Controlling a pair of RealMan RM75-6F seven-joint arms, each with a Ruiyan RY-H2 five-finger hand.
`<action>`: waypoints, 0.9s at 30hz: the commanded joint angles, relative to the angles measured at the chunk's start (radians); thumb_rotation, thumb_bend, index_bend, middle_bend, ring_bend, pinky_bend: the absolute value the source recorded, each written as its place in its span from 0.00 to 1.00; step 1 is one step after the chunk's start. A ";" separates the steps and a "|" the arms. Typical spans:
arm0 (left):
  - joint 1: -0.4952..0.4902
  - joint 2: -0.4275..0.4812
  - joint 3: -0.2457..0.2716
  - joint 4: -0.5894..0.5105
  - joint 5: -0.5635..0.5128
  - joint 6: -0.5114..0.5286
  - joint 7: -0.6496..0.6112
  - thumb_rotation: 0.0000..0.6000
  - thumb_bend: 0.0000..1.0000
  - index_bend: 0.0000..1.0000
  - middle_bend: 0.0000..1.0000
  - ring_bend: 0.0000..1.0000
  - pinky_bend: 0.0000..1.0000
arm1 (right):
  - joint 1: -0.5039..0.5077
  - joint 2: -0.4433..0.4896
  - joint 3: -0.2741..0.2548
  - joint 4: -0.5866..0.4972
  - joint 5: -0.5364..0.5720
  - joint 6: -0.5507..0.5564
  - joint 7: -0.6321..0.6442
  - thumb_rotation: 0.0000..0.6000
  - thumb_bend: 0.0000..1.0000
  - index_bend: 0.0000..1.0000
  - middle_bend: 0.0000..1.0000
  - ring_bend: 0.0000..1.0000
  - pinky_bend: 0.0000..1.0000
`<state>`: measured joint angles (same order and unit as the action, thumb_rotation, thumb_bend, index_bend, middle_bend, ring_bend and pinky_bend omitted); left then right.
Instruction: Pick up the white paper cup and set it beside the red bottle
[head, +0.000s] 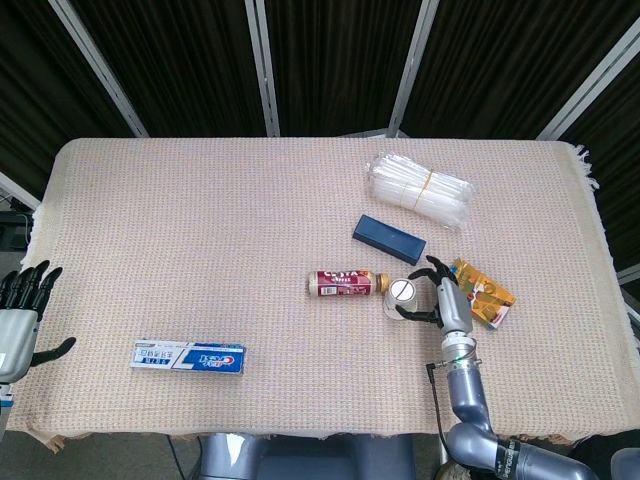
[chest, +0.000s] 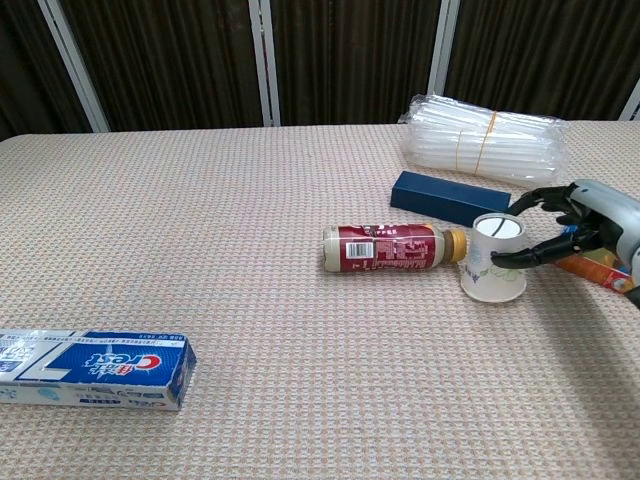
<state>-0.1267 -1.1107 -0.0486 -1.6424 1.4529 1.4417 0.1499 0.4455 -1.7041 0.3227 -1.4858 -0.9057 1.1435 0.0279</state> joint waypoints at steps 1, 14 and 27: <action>0.000 0.000 0.000 0.000 0.000 0.000 0.000 1.00 0.09 0.00 0.00 0.00 0.00 | -0.011 0.014 -0.002 -0.019 -0.008 0.003 0.008 1.00 0.19 0.29 0.04 0.00 0.00; 0.001 -0.001 0.000 -0.001 -0.001 0.001 0.002 1.00 0.09 0.00 0.00 0.00 0.00 | -0.041 0.137 -0.019 -0.155 -0.105 0.041 -0.028 1.00 0.16 0.12 0.00 0.00 0.00; 0.002 -0.003 -0.002 -0.003 -0.004 0.004 0.006 1.00 0.09 0.00 0.00 0.00 0.00 | -0.050 0.400 -0.083 -0.177 -0.267 0.093 -0.286 1.00 0.10 0.06 0.00 0.00 0.00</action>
<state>-0.1244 -1.1133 -0.0501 -1.6447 1.4492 1.4457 0.1555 0.4029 -1.3352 0.2690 -1.7002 -1.1231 1.2155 -0.2183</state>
